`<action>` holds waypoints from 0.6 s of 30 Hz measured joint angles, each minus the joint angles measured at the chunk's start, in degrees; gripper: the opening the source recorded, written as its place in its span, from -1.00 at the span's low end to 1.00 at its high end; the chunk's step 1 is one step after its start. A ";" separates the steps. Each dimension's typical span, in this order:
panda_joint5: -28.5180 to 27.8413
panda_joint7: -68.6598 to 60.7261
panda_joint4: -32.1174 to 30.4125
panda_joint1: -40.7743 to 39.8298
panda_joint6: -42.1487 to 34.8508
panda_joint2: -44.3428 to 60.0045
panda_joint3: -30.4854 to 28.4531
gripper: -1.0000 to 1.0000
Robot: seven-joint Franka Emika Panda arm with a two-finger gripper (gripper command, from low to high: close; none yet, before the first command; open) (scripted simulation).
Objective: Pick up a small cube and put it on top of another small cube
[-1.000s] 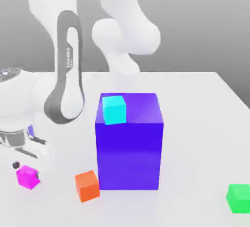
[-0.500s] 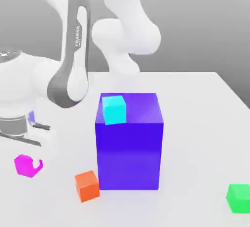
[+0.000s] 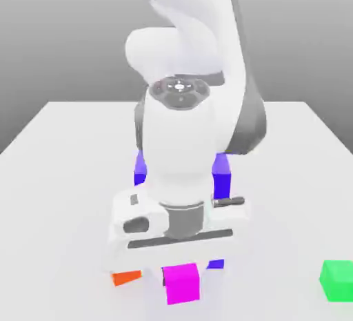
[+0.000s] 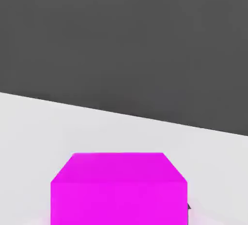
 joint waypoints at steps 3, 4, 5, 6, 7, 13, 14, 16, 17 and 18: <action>-0.34 6.72 0.58 4.21 -0.92 0.04 1.23 -1.00; -0.48 8.95 0.78 5.51 -1.26 0.04 1.74 -1.00; -0.63 11.25 0.94 6.79 -1.54 0.03 2.21 -1.00; -0.75 13.53 1.09 8.04 -1.81 0.01 2.65 -1.00; -0.85 15.82 1.22 9.26 -2.07 -0.02 3.10 -1.00; -1.39 29.49 1.95 16.48 -3.54 -0.32 5.72 -1.00; -1.51 31.78 2.09 17.69 -3.81 -0.40 6.15 -1.00; -2.18 36.13 2.54 20.13 -4.14 -0.31 6.89 -1.00; -2.65 37.35 2.72 21.12 -3.39 0.56 6.56 -1.00; -3.44 38.38 2.88 21.70 -2.25 1.84 6.20 -1.00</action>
